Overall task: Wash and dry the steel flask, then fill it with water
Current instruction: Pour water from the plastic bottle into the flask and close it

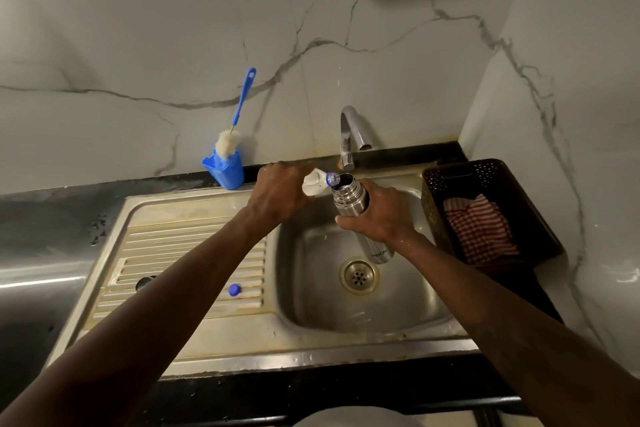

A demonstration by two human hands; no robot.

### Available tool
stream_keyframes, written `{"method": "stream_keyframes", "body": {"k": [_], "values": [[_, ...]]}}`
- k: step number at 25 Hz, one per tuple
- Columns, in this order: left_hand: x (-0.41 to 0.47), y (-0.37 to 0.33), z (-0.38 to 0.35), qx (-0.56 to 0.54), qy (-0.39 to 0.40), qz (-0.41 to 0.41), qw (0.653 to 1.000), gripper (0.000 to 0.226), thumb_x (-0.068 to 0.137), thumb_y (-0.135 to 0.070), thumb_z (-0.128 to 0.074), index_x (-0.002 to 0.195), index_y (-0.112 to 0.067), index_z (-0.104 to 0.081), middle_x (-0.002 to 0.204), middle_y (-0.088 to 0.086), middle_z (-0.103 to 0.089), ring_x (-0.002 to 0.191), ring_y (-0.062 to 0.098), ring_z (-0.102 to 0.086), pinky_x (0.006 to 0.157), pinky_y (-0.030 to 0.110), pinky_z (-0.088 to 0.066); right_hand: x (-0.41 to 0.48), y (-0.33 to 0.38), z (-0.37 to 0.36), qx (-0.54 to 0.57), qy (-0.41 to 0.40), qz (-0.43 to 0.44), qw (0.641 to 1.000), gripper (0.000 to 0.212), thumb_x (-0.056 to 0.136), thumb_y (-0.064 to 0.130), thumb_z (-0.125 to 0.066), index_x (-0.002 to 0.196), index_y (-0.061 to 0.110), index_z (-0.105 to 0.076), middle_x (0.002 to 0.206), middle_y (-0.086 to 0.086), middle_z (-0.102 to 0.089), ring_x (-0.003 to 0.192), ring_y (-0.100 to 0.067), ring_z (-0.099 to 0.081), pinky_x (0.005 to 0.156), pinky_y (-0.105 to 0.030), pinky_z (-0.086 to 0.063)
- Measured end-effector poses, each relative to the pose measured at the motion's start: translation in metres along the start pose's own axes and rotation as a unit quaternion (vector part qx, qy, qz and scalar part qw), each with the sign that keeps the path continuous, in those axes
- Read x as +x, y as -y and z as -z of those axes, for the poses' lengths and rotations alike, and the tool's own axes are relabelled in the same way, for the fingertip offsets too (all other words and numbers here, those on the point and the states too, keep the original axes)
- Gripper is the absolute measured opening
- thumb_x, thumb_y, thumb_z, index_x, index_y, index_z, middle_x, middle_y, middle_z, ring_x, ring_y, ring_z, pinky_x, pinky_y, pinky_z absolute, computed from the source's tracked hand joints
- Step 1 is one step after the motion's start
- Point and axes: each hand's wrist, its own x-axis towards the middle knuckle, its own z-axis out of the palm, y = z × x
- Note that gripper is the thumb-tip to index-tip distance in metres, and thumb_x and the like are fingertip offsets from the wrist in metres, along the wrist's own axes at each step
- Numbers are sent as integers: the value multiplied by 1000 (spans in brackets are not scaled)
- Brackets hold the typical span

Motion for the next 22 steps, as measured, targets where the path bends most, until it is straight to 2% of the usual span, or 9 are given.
{"method": "stream_keyframes", "body": {"k": [4, 9, 12, 16, 22], "values": [[3, 0, 1, 59, 11, -5, 998, 53, 82, -23, -84, 131, -13, -69, 116, 12, -76, 100, 37, -72, 81, 47, -59, 2, 1, -2, 8, 7, 12, 1000, 72, 68, 56, -88, 128, 27, -62, 113, 4, -76, 95, -14, -71, 85, -30, -56], [4, 0, 6, 131, 10, -37, 991, 56, 74, -18, -87, 126, -14, -68, 108, 4, -75, 96, 31, -68, 70, 40, -55, 4, 1, -3, 2, 8, 8, 1000, 69, 67, 57, -88, 124, 27, -64, 110, 4, -76, 93, -15, -71, 84, -30, -56], [6, 1, 9, 145, 3, -38, 989, 56, 71, -18, -88, 123, -16, -68, 106, 0, -74, 97, 29, -67, 72, 38, -54, 5, 1, -3, 2, 13, 11, 1000, 65, 68, 57, -87, 122, 27, -65, 110, 3, -76, 92, -15, -70, 82, -28, -53], [8, 1, 10, 152, 5, -40, 988, 61, 69, -17, -91, 125, -15, -68, 109, 2, -74, 99, 31, -68, 78, 42, -56, 8, 0, -3, -1, 11, 11, 1000, 64, 69, 57, -87, 120, 27, -65, 109, 4, -76, 91, -14, -70, 81, -27, -51], [11, 2, 12, 175, 2, -41, 984, 60, 69, -9, -90, 124, -14, -68, 110, 4, -74, 99, 32, -68, 80, 43, -56, 8, -4, -5, -17, 10, 9, 1000, 61, 65, 62, -84, 114, 30, -65, 101, 7, -76, 84, -12, -69, 80, -33, -58]]}}
